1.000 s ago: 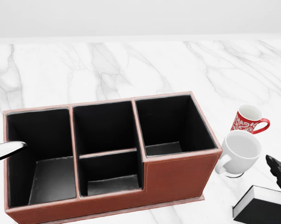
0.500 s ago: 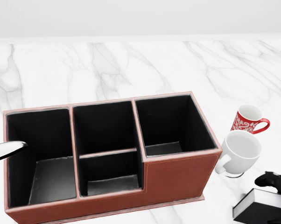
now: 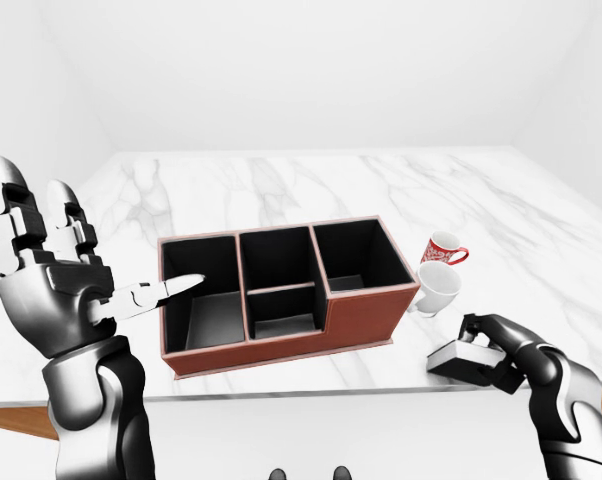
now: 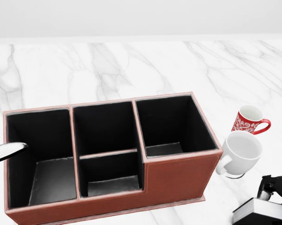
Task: Pick up the book and place it in the right compartment of the caddy.
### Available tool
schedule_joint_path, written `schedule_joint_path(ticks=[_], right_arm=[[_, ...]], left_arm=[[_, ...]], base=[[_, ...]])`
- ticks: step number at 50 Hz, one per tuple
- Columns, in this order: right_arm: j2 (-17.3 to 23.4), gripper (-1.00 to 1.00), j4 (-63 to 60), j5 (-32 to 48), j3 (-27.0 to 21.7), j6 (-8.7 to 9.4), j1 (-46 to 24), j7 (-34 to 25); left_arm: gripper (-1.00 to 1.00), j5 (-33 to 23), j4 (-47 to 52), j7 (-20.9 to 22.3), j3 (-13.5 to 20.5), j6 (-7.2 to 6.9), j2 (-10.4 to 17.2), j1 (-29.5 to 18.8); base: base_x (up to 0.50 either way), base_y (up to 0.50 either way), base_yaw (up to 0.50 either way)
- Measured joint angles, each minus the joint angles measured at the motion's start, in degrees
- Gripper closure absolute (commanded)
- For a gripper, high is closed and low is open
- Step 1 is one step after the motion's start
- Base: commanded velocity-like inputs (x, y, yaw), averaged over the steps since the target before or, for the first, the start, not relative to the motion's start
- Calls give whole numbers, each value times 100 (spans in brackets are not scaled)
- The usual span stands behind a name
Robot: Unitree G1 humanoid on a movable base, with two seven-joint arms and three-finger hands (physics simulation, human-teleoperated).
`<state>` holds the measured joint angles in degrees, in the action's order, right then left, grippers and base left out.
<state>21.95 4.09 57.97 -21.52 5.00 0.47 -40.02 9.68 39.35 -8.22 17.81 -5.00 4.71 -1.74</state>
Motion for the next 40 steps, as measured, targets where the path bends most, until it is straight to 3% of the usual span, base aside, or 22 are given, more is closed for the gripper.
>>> schedule_joint_path(ticks=[21,32,40], right_arm=[[-59,100,-2453,-82,-356,0,-354,2],[289,100,-3618,-115,-585,1,-869,1],[666,100,-4166,-54,-432,-1,-1638,0]], left_arm=[[-100,-4,-9,1,-3,0,-5,4],[-100,1,-11,2,4,0,-1,1],[-100,7,-9,-1,10,0,1,-1]], base=[[0,0,0],[0,0,0],[0,0,0]])
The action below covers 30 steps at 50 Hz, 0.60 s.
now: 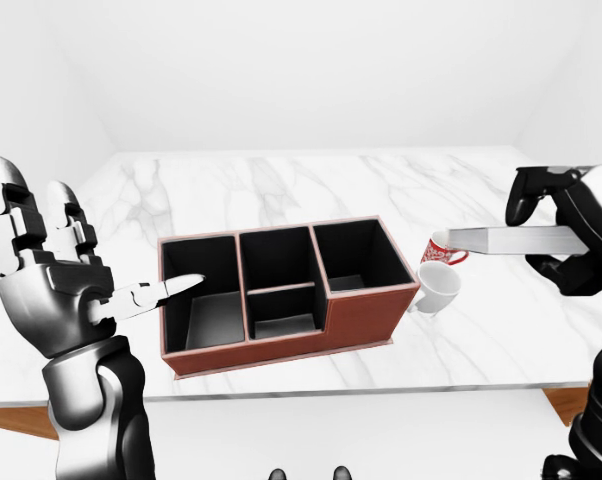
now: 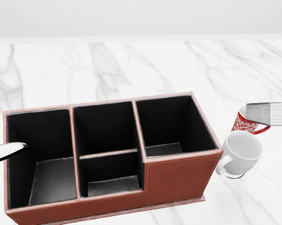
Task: Pick up the book and place it in the right compartment of the caddy.
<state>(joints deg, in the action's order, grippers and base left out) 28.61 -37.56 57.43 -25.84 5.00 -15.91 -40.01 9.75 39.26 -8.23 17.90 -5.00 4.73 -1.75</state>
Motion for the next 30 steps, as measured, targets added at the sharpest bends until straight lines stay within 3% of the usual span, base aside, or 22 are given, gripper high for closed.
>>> schedule_joint_path(ticks=[15,30], right_arm=[[-8,100,482,-313,1181,0,-2434,-1],[6,100,2455,-1208,1907,1,-4546,0]], left_arm=[[-100,12,-12,-8,3,0,5,-12],[-100,23,-35,-12,2,0,8,-15]], base=[[0,0,0],[0,0,0]])
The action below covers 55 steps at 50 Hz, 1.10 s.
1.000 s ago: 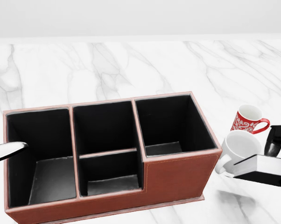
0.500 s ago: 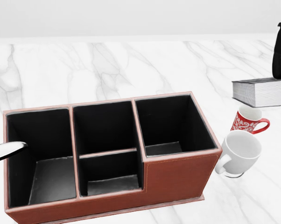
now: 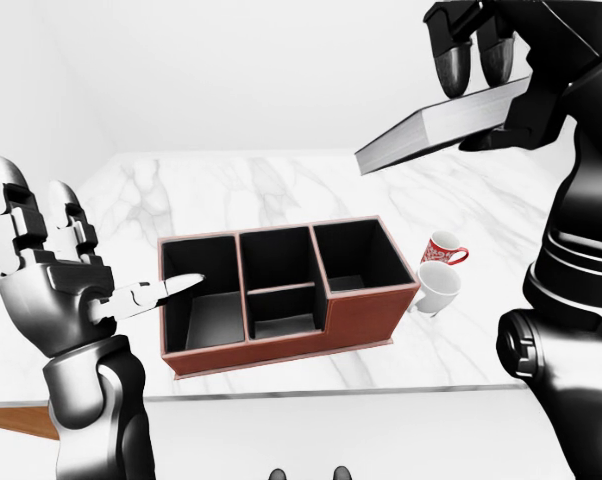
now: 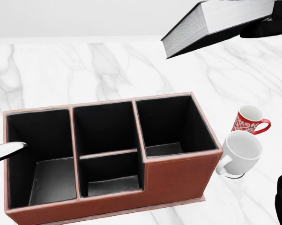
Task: Pick up the book and place it in the right compartment of the caddy.
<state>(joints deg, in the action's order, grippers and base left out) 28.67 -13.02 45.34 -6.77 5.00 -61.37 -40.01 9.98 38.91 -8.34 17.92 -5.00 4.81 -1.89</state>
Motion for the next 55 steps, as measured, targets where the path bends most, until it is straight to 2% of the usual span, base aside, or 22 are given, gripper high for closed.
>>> schedule_joint_path(ticks=[9,17,35,55], right_arm=[[-14,100,1565,-99,275,0,-997,0],[-90,100,2616,-12,384,0,-1439,0],[-338,100,3428,439,500,0,-1153,0],[-827,100,3603,507,610,0,-718,0]], left_arm=[[-100,-1,-14,-2,-6,0,-1,-2],[-100,3,-35,-3,-10,0,-4,0],[-100,3,-76,2,-20,0,-7,7],[-100,19,-83,-2,-18,0,-10,13]], base=[[0,0,0],[0,0,0],[0,0,0],[0,0,0]])
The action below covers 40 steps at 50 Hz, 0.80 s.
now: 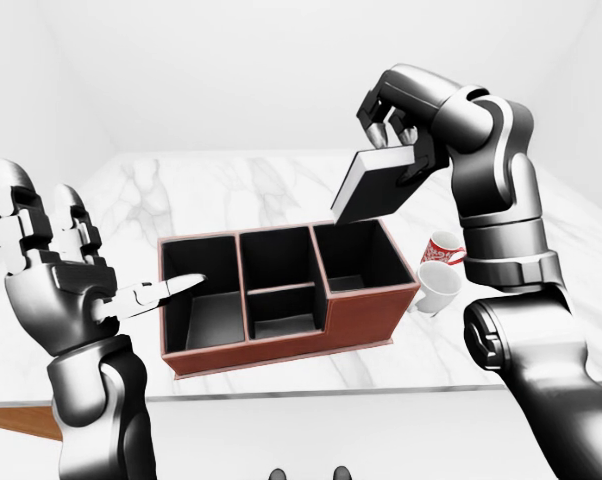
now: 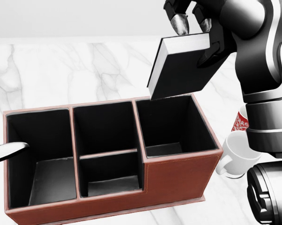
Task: Pick up the book and place it in the right compartment of the caddy.
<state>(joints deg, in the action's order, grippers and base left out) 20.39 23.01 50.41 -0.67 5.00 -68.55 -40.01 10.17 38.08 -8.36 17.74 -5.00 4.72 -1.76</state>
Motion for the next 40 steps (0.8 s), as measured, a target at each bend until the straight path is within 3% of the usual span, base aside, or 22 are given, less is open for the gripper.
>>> schedule_joint_path(ticks=[40], right_arm=[[-416,100,-140,242,121,0,663,0]], left_arm=[[-100,28,-13,-8,12,0,7,-3]], base=[[0,0,0]])
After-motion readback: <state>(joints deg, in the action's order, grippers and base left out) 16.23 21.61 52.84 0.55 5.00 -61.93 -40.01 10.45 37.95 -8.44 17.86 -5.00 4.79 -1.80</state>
